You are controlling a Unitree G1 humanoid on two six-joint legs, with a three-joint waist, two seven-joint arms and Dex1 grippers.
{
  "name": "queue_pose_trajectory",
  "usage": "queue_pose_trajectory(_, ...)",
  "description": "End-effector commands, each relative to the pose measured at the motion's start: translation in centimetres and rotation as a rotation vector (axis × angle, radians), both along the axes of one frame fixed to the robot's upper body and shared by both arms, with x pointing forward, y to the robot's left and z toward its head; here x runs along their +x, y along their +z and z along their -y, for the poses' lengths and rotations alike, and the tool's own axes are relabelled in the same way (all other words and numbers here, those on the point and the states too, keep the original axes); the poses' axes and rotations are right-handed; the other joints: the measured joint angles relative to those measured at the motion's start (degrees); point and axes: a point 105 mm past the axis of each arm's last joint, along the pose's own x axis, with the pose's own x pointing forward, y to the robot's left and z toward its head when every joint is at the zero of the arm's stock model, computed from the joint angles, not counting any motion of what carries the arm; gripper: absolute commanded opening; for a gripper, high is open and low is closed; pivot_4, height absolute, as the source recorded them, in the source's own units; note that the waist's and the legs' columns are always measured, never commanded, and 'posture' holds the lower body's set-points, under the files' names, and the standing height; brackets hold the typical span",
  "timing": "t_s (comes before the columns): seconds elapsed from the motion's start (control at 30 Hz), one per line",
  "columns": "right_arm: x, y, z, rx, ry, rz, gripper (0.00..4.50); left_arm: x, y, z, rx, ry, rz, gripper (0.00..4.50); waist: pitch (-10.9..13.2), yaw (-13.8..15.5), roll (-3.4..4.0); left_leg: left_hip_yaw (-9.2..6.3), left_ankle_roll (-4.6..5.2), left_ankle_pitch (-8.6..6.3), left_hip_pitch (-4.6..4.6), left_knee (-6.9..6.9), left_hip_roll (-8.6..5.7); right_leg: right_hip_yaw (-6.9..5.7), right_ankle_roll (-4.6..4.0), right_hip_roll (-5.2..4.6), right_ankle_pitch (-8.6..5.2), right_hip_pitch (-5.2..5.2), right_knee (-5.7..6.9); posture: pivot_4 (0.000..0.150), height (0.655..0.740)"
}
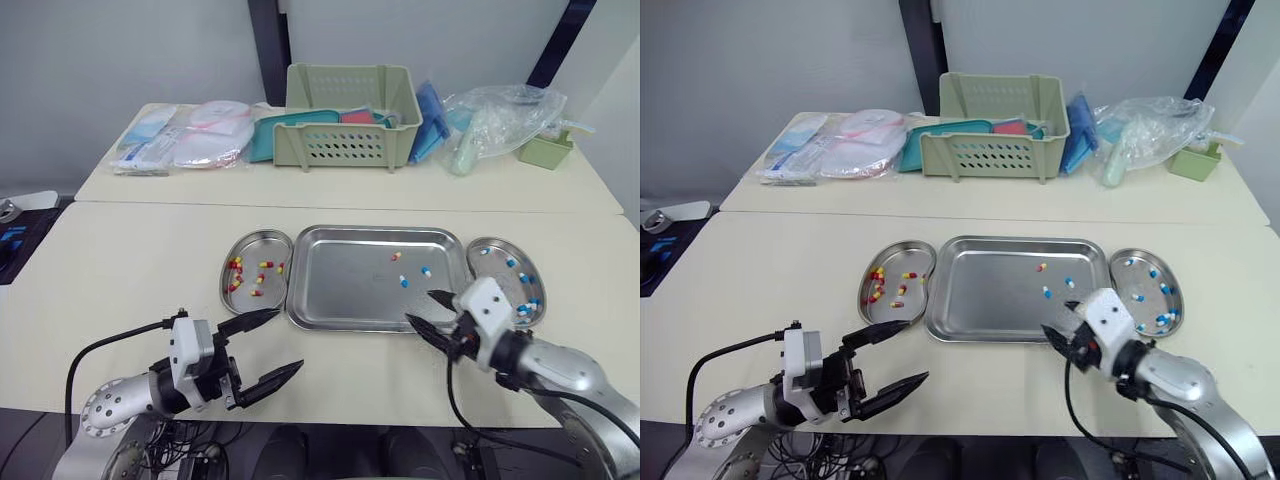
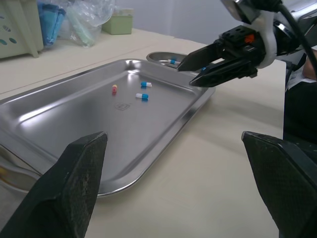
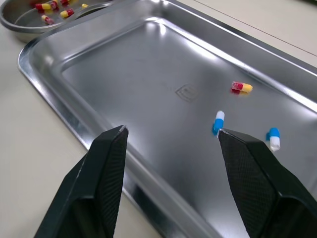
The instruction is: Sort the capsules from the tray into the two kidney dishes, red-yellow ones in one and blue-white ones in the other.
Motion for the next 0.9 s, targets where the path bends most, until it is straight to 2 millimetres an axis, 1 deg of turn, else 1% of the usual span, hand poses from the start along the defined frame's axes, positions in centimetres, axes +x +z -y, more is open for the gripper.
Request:
queue_pose_trajectory(0.03, 1.4, -0.3, -0.3, -0.037, -0.055, 0.006, 3.23, -0.2, 0.8, 0.6, 0.010, -0.022, 0.036, 4.50, 0.00, 0.00, 0.00, 0.01, 0.00, 0.00, 0.00, 0.00, 0.00, 0.00, 0.00, 0.00, 0.00, -0.01, 0.00, 0.150, 0.7400)
queue_pose_trajectory(0.13, 3.2, -0.4, -0.5, -0.046, -0.114, 0.015, 3.23, -0.2, 0.9, 0.8, 0.010, -0.026, 0.038, 4.50, 0.00, -0.03, 0.00, 0.01, 0.00, 0.00, -0.02, 0.00, 0.00, 0.01, 0.00, 0.00, 0.00, -0.03, -0.01, 0.150, 0.7400)
queue_pose_trajectory(0.23, 4.2, -0.6, -0.7, -0.050, -0.141, 0.004, 3.23, -0.2, 0.8, 1.0, 0.009, -0.029, 0.037, 4.50, 0.01, -0.05, 0.01, 0.01, 0.00, 0.00, -0.02, -0.01, 0.00, 0.01, 0.00, 0.00, 0.00, -0.06, 0.02, 0.150, 0.7400)
queue_pose_trajectory(0.47, 5.3, -1.6, -1.5, -0.039, -0.171, -0.046, 3.23, -0.3, 0.5, 1.1, 0.007, -0.029, 0.034, 4.50, 0.02, -0.07, 0.02, 0.03, 0.00, 0.00, -0.05, -0.02, 0.00, 0.03, 0.00, 0.00, 0.00, -0.12, 0.03, 0.150, 0.7400)
queue_pose_trajectory(0.53, 5.6, -2.0, -1.4, -0.040, -0.190, -0.062, 2.86, -0.3, 0.4, 1.1, 0.007, -0.028, 0.033, 4.50, 0.02, -0.07, 0.03, 0.03, 0.00, 0.00, -0.06, -0.02, 0.00, 0.04, 0.00, 0.00, 0.00, -0.15, 0.03, 0.150, 0.7400)
queue_pose_trajectory(0.67, 5.9, -2.5, -1.1, -0.055, -0.219, -0.081, 1.77, -0.4, 0.1, 1.0, 0.006, -0.026, 0.032, 4.50, 0.02, -0.08, 0.03, 0.04, 0.00, 0.00, -0.06, -0.02, 0.00, 0.04, 0.00, 0.00, 0.00, -0.17, 0.05, 0.150, 0.7400)
queue_pose_trajectory(0.87, 5.9, -2.7, -0.9, -0.094, -0.198, -0.080, 0.14, -0.5, -0.1, 0.8, 0.007, -0.024, 0.031, 4.50, 0.02, -0.08, 0.03, 0.04, 0.00, 0.00, -0.06, -0.02, 0.00, 0.04, 0.00, 0.00, 0.00, -0.17, 0.05, 0.150, 0.7400)
queue_pose_trajectory(0.9, 5.9, -2.7, -1.0, -0.098, -0.193, -0.074, 0.01, -0.5, -0.2, 0.8, 0.008, -0.024, 0.031, 4.50, 0.02, -0.08, 0.03, 0.04, 0.00, 0.00, -0.05, -0.02, 0.00, 0.04, 0.00, 0.00, 0.00, -0.17, 0.05, 0.150, 0.7400)
